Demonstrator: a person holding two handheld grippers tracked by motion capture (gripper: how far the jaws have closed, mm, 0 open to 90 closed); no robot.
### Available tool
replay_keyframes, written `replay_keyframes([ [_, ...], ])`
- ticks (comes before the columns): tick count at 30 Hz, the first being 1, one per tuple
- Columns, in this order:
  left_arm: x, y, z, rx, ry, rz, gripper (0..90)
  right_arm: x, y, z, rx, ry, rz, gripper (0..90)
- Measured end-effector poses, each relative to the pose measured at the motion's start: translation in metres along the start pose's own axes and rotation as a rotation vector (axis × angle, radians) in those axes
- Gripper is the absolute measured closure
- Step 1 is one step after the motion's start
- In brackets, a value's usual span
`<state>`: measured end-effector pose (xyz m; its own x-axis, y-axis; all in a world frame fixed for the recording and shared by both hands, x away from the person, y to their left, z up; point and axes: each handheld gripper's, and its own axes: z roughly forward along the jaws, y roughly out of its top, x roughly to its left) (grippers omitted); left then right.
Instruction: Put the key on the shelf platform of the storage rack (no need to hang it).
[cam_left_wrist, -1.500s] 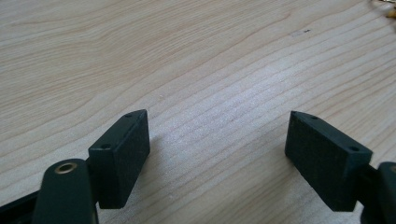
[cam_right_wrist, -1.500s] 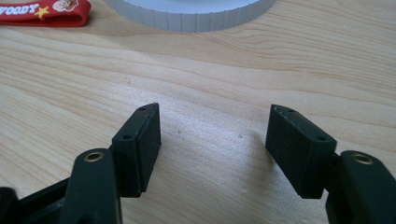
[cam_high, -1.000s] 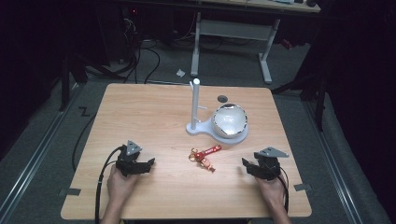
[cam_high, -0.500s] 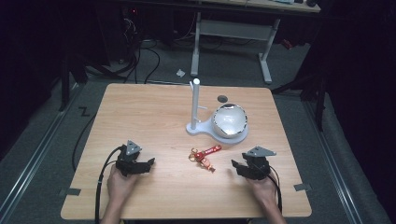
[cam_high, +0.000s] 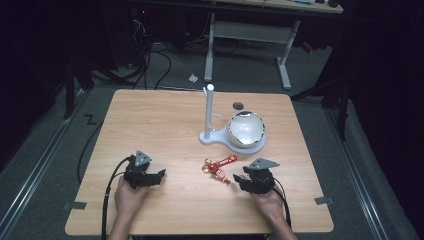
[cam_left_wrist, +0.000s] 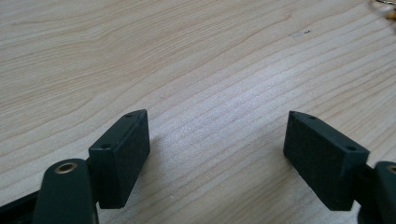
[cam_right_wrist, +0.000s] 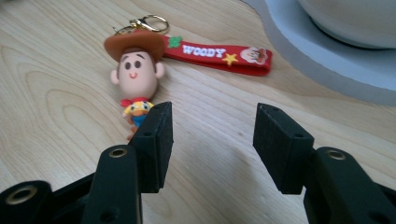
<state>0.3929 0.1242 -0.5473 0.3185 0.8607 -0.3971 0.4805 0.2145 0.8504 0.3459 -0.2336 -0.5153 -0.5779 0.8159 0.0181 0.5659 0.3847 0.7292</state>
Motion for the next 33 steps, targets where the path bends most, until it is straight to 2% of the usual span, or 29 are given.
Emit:
replay_keyframes([
  [6, 0.000, 0.000, 0.000, 0.000, 0.000, 0.000, 23.0, 0.008, 0.003, 0.005, -0.014, 0.035, -0.004, 48.5],
  [11, 0.000, 0.000, 0.000, -0.002, 0.002, 0.001, 23.0, 0.019, 0.012, 0.012, -0.009, 0.070, -0.047, 48.1],
  [18, 0.000, 0.000, 0.000, -0.002, 0.002, 0.000, 23.0, 0.028, 0.022, 0.022, -0.004, 0.105, -0.062, 47.9],
  [24, 0.000, 0.000, 0.000, -0.002, 0.002, 0.001, 23.0, 0.033, 0.026, 0.033, -0.002, 0.116, -0.070, 47.1],
  [29, 0.000, 0.000, 0.000, -0.002, 0.003, 0.001, 23.0, 0.037, 0.029, 0.042, 0.018, 0.107, -0.106, 44.9],
  [33, 0.000, 0.000, 0.000, -0.002, 0.003, 0.001, 23.0, 0.037, 0.027, 0.047, 0.022, 0.102, -0.101, 46.1],
])
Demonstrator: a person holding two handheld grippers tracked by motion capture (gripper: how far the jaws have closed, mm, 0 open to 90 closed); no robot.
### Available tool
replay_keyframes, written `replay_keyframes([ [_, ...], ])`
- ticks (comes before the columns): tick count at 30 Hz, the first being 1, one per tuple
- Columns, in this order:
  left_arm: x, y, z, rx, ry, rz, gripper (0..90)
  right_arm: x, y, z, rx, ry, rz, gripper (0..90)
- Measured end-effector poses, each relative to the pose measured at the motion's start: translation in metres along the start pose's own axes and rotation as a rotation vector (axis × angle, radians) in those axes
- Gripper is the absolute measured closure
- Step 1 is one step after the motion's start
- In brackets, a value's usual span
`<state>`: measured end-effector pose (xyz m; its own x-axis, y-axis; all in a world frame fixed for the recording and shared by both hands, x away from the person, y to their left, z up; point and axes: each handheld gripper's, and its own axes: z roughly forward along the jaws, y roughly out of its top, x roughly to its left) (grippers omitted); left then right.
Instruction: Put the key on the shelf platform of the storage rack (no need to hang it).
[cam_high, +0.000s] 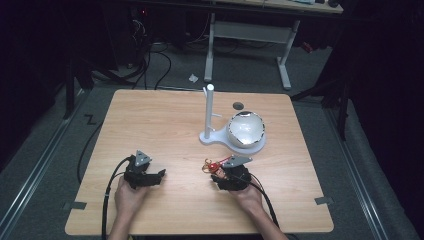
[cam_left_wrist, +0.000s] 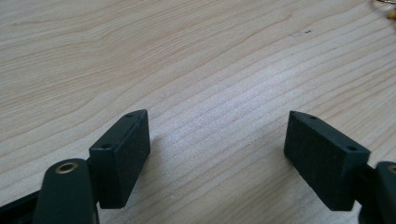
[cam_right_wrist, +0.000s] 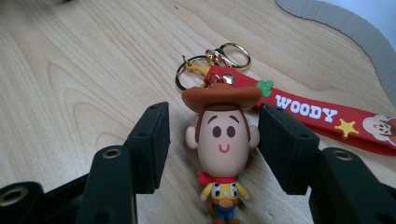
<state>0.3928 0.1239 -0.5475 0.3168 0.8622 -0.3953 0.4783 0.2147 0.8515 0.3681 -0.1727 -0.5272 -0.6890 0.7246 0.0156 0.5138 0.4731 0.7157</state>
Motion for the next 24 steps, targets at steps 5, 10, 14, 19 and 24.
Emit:
replay_keyframes([
  [5, 0.000, 0.000, 0.000, 0.000, 0.000, 0.001, 23.0, 0.002, 0.000, 0.002, 0.004, -0.021, -0.024, 50.0],
  [10, 0.000, 0.000, 0.000, 0.002, 0.001, 0.001, 22.8, 0.003, -0.001, 0.002, -0.004, -0.033, -0.038, 54.8],
  [14, 0.000, 0.000, 0.000, 0.000, 0.000, 0.002, 22.8, 0.003, -0.001, 0.000, -0.002, -0.033, -0.050, 55.0],
  [19, 0.000, 0.000, 0.000, 0.002, 0.001, 0.003, 22.6, -0.001, 0.001, -0.010, -0.056, -0.019, -0.011, 55.2],
  [24, 0.000, 0.000, 0.000, 0.001, -0.001, 0.000, 22.6, -0.004, 0.002, -0.022, -0.070, -0.008, -0.011, 55.3],
])
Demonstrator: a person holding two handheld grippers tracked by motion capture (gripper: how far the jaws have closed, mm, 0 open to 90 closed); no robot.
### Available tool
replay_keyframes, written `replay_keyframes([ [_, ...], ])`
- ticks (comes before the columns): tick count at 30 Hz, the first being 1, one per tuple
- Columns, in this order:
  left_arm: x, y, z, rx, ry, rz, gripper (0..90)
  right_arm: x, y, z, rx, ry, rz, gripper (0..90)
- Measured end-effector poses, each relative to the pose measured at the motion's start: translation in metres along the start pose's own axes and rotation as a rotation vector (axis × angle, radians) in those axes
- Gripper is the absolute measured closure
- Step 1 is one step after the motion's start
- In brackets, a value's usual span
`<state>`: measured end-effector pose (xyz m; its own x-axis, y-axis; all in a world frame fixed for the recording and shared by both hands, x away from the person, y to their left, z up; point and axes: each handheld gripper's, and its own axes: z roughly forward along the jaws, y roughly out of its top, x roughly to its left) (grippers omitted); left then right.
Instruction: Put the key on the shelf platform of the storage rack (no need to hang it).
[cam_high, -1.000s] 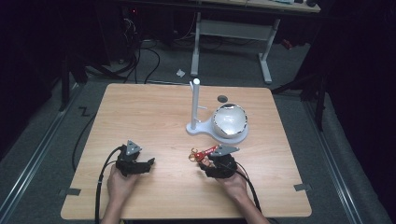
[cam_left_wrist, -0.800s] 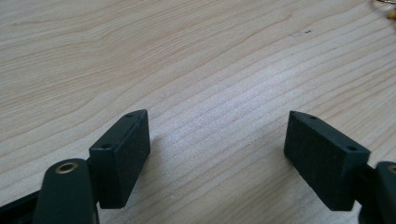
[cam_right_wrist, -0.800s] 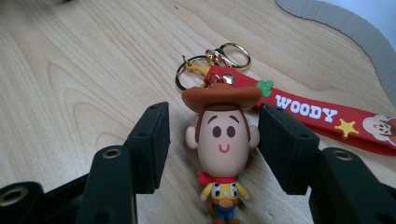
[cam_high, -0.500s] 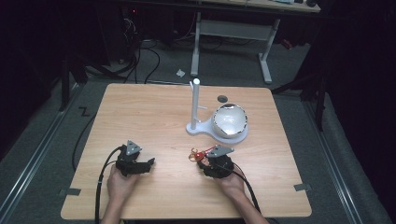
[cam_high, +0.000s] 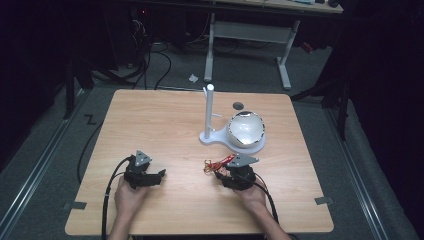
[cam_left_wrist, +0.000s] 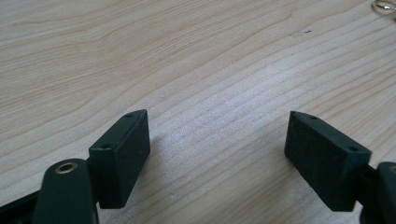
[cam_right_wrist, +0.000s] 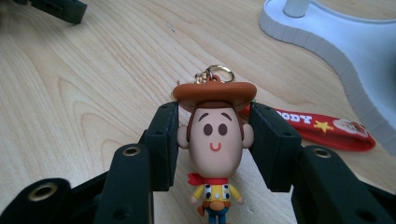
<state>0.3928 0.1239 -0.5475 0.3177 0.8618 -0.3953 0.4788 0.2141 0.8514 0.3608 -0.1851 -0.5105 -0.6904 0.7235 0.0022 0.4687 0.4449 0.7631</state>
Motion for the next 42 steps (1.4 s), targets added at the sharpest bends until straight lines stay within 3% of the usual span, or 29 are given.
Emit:
replay_keyframes([
  [7, 0.000, 0.000, 0.000, 0.000, 0.000, 0.000, 22.6, -0.006, 0.005, -0.022, -0.057, 0.011, 0.028, 55.4],
  [11, 0.000, 0.000, 0.000, 0.000, 0.000, -0.001, 22.7, -0.007, 0.006, -0.029, -0.065, -0.006, 0.018, 55.4],
  [20, 0.000, 0.000, 0.000, 0.000, -0.001, -0.002, 22.8, -0.014, 0.010, -0.056, -0.129, -0.023, 0.042, 55.4],
  [42, 0.000, 0.000, 0.000, 0.000, 0.000, -0.001, 22.8, -0.040, 0.012, -0.124, -0.248, -0.115, 0.079, 55.5],
])
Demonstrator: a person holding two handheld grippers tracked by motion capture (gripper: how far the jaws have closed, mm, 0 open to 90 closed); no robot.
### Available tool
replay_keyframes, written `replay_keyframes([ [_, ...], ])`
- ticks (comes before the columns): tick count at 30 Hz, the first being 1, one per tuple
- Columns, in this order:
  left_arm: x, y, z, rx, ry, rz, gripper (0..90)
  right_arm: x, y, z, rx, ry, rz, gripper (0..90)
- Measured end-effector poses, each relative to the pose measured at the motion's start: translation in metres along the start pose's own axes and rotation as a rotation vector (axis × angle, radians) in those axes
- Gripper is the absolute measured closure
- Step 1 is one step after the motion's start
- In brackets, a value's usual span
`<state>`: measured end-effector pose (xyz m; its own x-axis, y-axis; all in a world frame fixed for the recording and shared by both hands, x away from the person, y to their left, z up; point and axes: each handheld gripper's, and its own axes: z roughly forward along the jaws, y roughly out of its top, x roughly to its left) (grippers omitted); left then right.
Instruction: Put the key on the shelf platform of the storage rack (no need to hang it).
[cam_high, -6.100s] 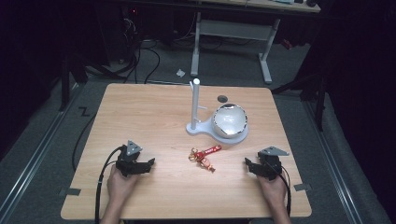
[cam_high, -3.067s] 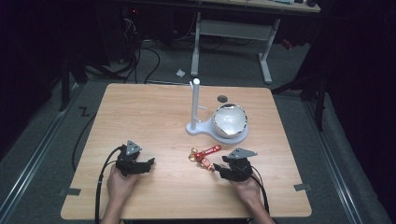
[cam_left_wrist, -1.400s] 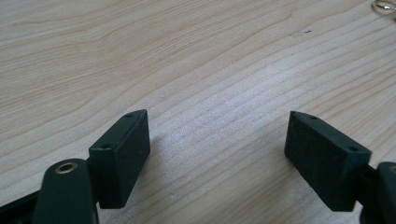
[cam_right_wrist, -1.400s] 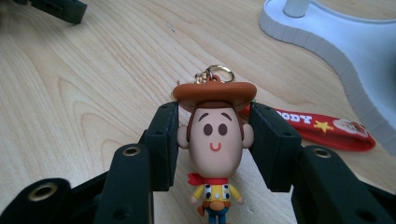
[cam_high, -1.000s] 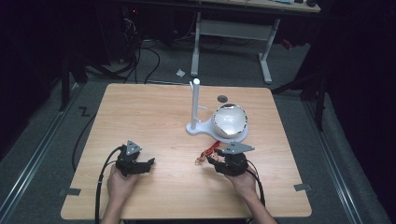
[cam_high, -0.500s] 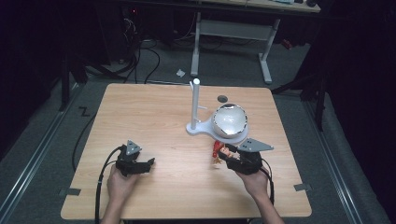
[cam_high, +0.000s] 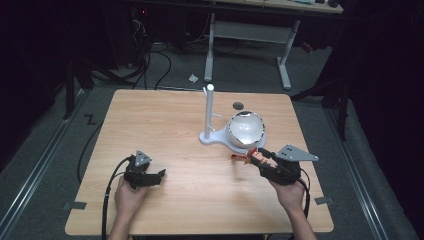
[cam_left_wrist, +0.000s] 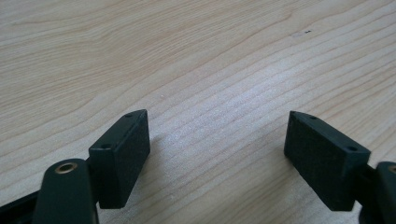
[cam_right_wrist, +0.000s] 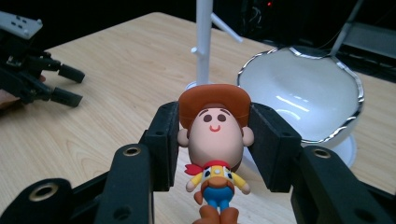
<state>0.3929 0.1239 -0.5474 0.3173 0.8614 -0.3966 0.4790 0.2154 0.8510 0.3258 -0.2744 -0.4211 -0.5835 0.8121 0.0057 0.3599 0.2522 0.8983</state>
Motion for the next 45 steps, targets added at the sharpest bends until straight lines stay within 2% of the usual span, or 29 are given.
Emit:
replay_keyframes([
  [5, 0.000, 0.000, 0.000, 0.000, 0.000, 0.000, 22.9, -0.006, 0.004, -0.009, -0.012, -0.010, 0.012, 55.5],
  [7, 0.000, 0.000, 0.000, 0.000, 0.000, -0.001, 22.9, -0.009, 0.008, -0.014, -0.010, -0.020, -0.003, 55.5],
  [13, 0.000, 0.000, 0.000, 0.001, 0.001, 0.001, 23.0, -0.016, 0.017, -0.024, -0.023, -0.030, -0.003, 55.5],
  [22, 0.000, 0.000, 0.000, 0.002, 0.001, 0.001, 23.0, -0.028, 0.032, -0.033, -0.028, -0.036, 0.011, 55.5],
  [33, 0.000, 0.000, 0.000, 0.000, 0.002, 0.000, 23.0, -0.045, 0.063, -0.033, -0.025, -0.015, 0.036, 55.5],
  [37, 0.000, 0.000, 0.000, 0.000, 0.003, -0.001, 23.0, -0.051, 0.076, -0.031, -0.020, -0.027, 0.034, 55.5],
  [42, 0.000, 0.000, 0.000, 0.000, 0.002, 0.000, 23.0, -0.057, 0.092, -0.027, -0.040, -0.027, 0.040, 55.6],
  [45, 0.000, 0.000, 0.000, 0.000, 0.002, -0.001, 23.0, -0.060, 0.100, -0.022, -0.024, -0.038, 0.035, 55.6],
])
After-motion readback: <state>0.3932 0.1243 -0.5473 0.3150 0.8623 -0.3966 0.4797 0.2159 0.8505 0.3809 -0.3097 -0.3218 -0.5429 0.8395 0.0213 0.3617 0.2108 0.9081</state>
